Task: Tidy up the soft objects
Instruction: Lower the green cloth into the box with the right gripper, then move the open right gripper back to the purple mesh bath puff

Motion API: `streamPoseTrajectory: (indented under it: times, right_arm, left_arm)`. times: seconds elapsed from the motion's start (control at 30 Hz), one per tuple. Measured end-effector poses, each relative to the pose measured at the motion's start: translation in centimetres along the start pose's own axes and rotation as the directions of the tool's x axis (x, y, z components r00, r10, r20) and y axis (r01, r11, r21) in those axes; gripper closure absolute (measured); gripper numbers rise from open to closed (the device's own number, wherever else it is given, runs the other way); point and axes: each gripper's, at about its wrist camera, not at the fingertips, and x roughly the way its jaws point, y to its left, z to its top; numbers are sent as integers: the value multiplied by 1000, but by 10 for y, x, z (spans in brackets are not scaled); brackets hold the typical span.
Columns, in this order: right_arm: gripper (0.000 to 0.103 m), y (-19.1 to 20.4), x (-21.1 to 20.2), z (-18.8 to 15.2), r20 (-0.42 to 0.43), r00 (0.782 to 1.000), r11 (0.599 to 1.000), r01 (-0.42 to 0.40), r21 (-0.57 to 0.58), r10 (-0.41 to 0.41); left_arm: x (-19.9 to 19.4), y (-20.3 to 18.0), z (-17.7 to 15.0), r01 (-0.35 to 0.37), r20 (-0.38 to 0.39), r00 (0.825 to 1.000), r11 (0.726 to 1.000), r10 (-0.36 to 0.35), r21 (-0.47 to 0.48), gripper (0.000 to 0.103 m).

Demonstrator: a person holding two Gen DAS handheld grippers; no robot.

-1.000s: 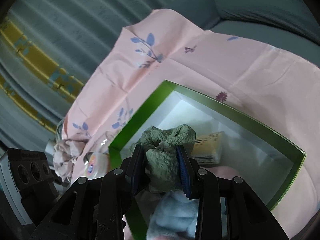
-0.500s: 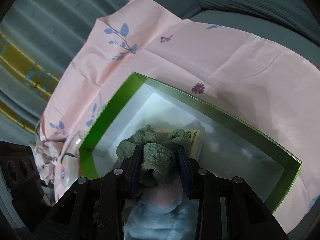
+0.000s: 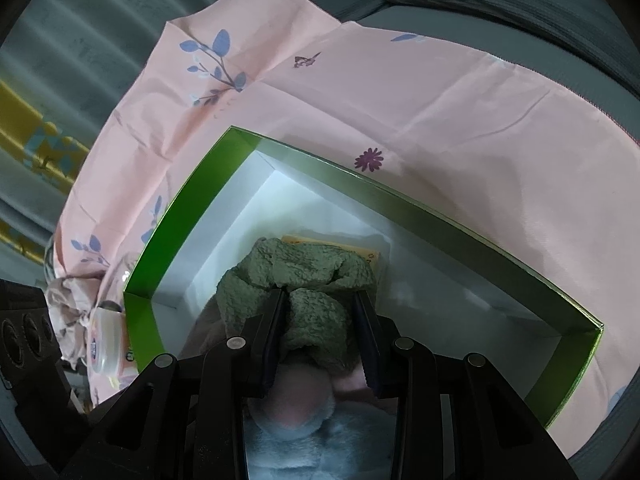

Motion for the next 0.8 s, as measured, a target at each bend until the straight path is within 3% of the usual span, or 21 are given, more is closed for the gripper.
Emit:
streamPoseTrajectory:
  times: [0.27, 0.3, 0.43, 0.6, 0.8]
  right_arm:
    - [65, 5, -16, -4, 62, 998, 999, 10, -41, -8]
    - [63, 6, -20, -4, 79, 997, 999, 11, -44, -7]
    - [38, 9, -38, -9, 159, 987, 999, 22, -50, -13]
    - [26, 21, -57, -14, 240, 971, 996, 20, -89, 2]
    - [17, 47, -79, -26, 316, 949, 987, 41, -158, 11]
  left_arm:
    - [-25, -2, -7, 2, 61, 998, 1000, -2, -4, 92]
    - [-31, -2, -9, 7, 72, 997, 1000, -7, -2, 90]
    - [-57, 0, -18, 19, 121, 992, 1000, -19, -1, 78]
    - [-91, 4, -37, 7, 194, 981, 1000, -9, 10, 45]
    - [-143, 31, -63, 17, 304, 953, 999, -3, -42, 17]
